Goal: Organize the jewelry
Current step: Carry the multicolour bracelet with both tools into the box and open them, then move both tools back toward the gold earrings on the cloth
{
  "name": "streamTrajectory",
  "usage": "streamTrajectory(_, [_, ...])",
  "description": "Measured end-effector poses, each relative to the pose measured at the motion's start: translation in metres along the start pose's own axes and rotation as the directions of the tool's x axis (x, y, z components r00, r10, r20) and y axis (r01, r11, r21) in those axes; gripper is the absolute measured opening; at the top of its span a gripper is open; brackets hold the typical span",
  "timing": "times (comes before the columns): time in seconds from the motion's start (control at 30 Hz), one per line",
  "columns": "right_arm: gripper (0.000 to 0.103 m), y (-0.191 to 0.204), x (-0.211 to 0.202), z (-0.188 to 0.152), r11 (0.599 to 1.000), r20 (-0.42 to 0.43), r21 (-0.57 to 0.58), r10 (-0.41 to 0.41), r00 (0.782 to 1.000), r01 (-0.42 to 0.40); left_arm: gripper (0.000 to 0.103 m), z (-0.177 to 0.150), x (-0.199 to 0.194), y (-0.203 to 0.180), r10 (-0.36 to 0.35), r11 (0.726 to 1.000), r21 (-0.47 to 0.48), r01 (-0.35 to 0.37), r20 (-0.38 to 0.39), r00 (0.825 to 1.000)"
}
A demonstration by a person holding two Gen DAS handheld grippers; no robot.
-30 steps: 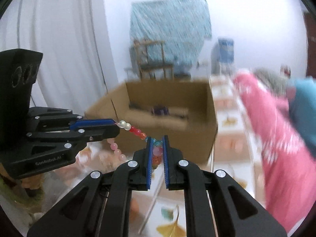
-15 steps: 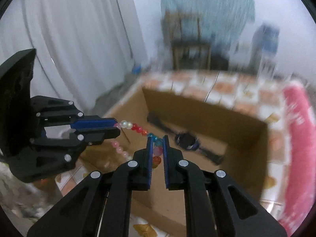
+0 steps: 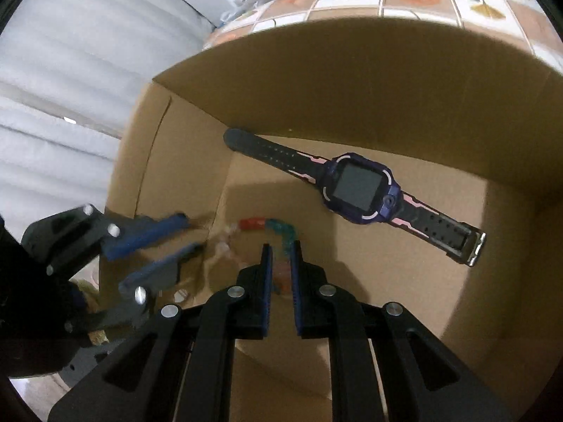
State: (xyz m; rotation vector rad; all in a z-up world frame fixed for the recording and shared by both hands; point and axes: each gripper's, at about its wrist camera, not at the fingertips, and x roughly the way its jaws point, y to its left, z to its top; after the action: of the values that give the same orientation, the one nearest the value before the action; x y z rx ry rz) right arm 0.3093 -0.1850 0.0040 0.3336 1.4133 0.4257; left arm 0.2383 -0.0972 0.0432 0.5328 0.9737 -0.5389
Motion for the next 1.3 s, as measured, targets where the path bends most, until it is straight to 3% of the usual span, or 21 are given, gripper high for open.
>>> streamTrajectory(0.13, [0.011, 0.002, -0.019, -0.005, 1.0, 0.062, -0.01, 0.003, 0.998, -0.003, 0.034, 0.002, -0.014, 0.005, 0.015, 1.0, -0.02, -0.014, 0.053, 0.998])
streamTrajectory(0.2, [0.012, 0.012, -0.048, -0.019, 0.998, 0.143, -0.052, -0.012, 0.99, 0.02, 0.039, -0.003, -0.036, 0.006, 0.026, 0.999, -0.044, -0.021, 0.11, 0.994])
streamTrajectory(0.27, [0.02, 0.021, -0.081, -0.039, 0.994, 0.232, -0.101, -0.026, 0.972, 0.051, 0.046, -0.009, -0.059, 0.005, 0.035, 0.998, -0.066, -0.024, 0.164, 0.986])
streamTrajectory(0.33, [0.041, 0.034, -0.12, -0.073, 0.979, 0.362, -0.17, -0.045, 0.931, 0.113, 0.056, -0.022, -0.092, 0.002, 0.04, 0.996, -0.092, -0.018, 0.24, 0.97])
streamTrajectory(0.4, [0.048, 0.04, -0.15, -0.112, 0.959, 0.473, -0.212, -0.069, 0.878, 0.19, 0.063, -0.039, -0.118, -0.003, 0.045, 0.994, -0.113, -0.012, 0.3, 0.953])
streamTrajectory(0.5, [0.049, 0.04, -0.174, -0.174, 0.941, 0.567, -0.224, -0.087, 0.819, 0.255, 0.069, -0.069, -0.141, -0.012, 0.042, 0.988, -0.154, 0.013, 0.351, 0.935])
streamTrajectory(0.57, [0.049, 0.032, -0.173, -0.208, 0.948, 0.583, -0.193, -0.097, 0.807, 0.253, 0.07, -0.092, -0.146, -0.02, 0.047, 0.979, -0.203, 0.029, 0.358, 0.932])
streamTrajectory(0.7, [0.049, 0.006, -0.149, -0.265, 0.964, 0.564, -0.074, -0.17, 0.808, 0.254, 0.07, -0.137, -0.132, -0.038, 0.048, 0.945, -0.322, 0.065, 0.331, 0.942])
streamTrajectory(0.8, [0.049, -0.015, -0.106, -0.29, 0.983, 0.473, 0.016, -0.17, 0.864, 0.185, 0.07, -0.165, -0.115, -0.057, 0.021, 0.924, -0.371, 0.096, 0.3, 0.954])
streamTrajectory(0.87, [0.049, -0.022, -0.082, -0.3, 0.985, 0.422, 0.063, -0.172, 0.89, 0.161, 0.07, -0.178, -0.103, -0.071, 0.004, 0.921, -0.374, 0.105, 0.28, 0.96])
streamTrajectory(0.97, [0.049, -0.025, -0.058, -0.309, 0.985, 0.378, 0.092, -0.171, 0.91, 0.147, 0.07, -0.192, -0.087, -0.088, -0.043, 0.916, -0.375, 0.14, 0.255, 0.966])
streamTrajectory(1.07, [0.049, -0.014, -0.049, -0.311, 0.981, 0.383, 0.064, -0.193, 0.904, 0.182, 0.07, -0.195, -0.073, -0.101, -0.1, 0.908, -0.374, 0.188, 0.244, 0.965])
streamTrajectory(1.17, [0.049, -0.002, -0.048, -0.313, 0.976, 0.409, 0.02, -0.207, 0.889, 0.218, 0.069, -0.192, -0.065, -0.11, -0.105, 0.917, -0.35, 0.191, 0.251, 0.962])
streamTrajectory(1.3, [0.049, 0.01, -0.042, -0.305, 0.965, 0.426, -0.032, -0.222, 0.877, 0.259, 0.055, -0.183, -0.058, -0.117, -0.115, 0.925, -0.323, 0.198, 0.259, 0.959])
